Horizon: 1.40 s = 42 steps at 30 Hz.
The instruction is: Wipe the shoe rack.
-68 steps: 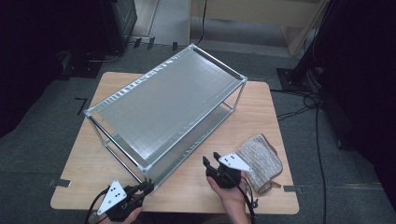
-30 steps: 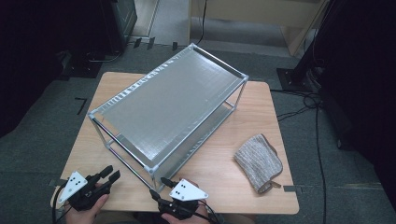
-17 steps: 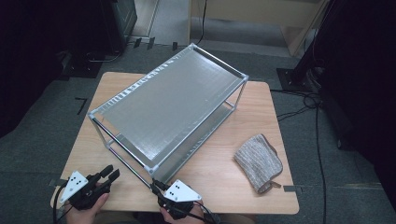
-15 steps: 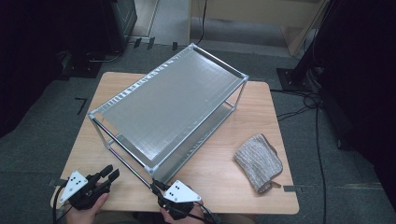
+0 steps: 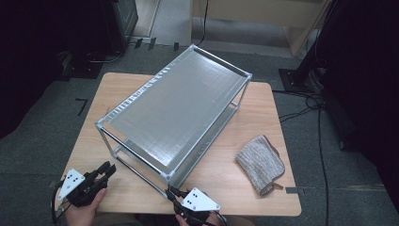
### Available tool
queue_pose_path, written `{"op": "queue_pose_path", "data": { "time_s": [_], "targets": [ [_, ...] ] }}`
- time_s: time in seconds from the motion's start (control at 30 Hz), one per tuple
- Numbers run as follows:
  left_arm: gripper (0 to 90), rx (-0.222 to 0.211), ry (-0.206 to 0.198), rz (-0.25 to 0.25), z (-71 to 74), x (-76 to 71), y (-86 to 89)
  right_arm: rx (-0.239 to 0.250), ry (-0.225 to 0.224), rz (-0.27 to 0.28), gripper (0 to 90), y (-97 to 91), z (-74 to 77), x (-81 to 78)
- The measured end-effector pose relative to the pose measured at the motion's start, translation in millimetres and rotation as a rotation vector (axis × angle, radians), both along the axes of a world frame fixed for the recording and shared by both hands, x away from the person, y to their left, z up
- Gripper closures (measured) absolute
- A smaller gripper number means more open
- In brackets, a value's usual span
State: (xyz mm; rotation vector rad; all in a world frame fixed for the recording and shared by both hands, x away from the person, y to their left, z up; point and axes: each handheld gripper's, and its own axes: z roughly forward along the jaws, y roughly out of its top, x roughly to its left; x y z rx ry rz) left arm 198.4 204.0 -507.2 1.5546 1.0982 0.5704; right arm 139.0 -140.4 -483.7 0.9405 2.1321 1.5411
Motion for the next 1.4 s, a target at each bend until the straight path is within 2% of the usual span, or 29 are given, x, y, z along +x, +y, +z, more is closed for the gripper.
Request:
{"op": "queue_pose_path", "data": {
  "time_s": [0.13,0.3,0.43,0.5,0.57,0.63,0.7,0.9,1.13,1.3,1.4],
  "targets": [
    [66.7,0.01,-0.018,0.016,-0.6,12.0,-2.3,0.0,-0.003,-0.005,81.8,-5.5,-0.3,-2.9],
    [65.7,0.013,-0.011,0.086,-1.1,31.2,-3.0,0.001,-0.004,-0.01,81.9,-11.3,-0.4,-6.7],
    [65.6,0.032,-0.024,0.099,0.3,39.6,-3.3,0.002,-0.002,-0.013,81.9,-14.9,-0.6,-8.4],
    [68.3,0.025,-0.023,0.088,-0.3,45.8,-3.0,0.003,-0.003,-0.01,81.9,-16.3,-0.7,-8.5],
    [74.6,0.037,-0.011,0.089,-0.9,49.3,-1.5,0.005,0.0,-0.008,81.9,-17.2,-0.7,-8.8],
    [78.6,0.024,0.004,0.074,-1.0,50.0,0.6,0.004,-0.001,-0.006,81.9,-17.7,-0.6,-8.3],
    [79.7,0.059,0.001,0.073,0.9,48.9,0.7,0.003,-0.001,-0.001,81.9,-18.0,-0.5,-8.0],
    [80.2,0.07,0.005,0.079,1.9,39.7,5.0,0.002,0.004,0.008,81.8,-21.2,-0.3,-3.1],
    [80.8,0.091,0.003,0.053,2.9,23.1,10.2,0.008,0.013,-0.023,81.6,-32.4,-0.4,9.8],
    [81.0,0.103,0.005,0.01,3.5,6.7,11.1,0.003,0.005,-0.055,81.7,-43.9,-0.9,18.8],
    [80.7,0.084,0.019,-0.041,3.8,-1.7,12.8,0.014,0.004,-0.08,81.6,-51.3,-2.2,25.5]
  ]
}}
